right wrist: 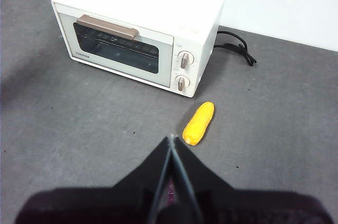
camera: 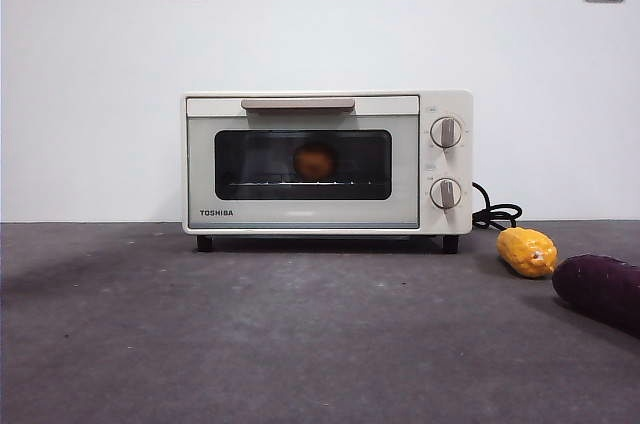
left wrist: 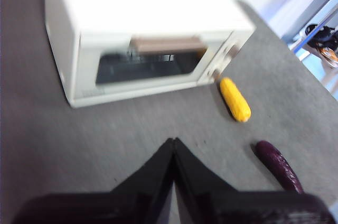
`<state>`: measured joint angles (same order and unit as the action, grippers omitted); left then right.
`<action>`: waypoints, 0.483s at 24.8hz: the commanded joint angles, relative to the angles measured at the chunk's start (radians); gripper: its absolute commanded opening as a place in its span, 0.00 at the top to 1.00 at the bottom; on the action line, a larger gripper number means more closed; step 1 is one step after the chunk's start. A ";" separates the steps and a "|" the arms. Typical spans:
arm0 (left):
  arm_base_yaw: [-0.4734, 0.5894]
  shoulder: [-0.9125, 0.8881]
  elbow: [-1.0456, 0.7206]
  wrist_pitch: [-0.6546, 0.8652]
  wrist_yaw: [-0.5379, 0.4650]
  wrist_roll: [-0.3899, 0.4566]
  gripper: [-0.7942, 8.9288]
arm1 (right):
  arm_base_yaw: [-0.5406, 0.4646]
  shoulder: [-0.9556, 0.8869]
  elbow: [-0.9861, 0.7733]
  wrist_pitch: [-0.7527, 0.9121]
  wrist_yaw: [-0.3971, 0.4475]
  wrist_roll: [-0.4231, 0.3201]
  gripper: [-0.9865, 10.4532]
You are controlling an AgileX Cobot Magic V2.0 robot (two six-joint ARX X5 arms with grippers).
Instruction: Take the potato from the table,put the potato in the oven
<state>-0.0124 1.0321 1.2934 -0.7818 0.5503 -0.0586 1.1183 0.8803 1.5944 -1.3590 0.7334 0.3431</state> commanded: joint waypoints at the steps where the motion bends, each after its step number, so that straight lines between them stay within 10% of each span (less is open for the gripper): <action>1: -0.002 -0.111 0.001 -0.018 -0.069 0.070 0.92 | 0.002 -0.001 -0.008 -0.021 0.004 -0.006 0.91; 12: -0.002 -0.395 0.001 -0.063 -0.430 0.069 0.92 | 0.002 -0.001 -0.008 -0.021 0.004 -0.006 0.91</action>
<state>-0.0124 0.6388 1.2945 -0.8375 0.1314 0.0006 1.1183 0.8803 1.5944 -1.3590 0.7334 0.3431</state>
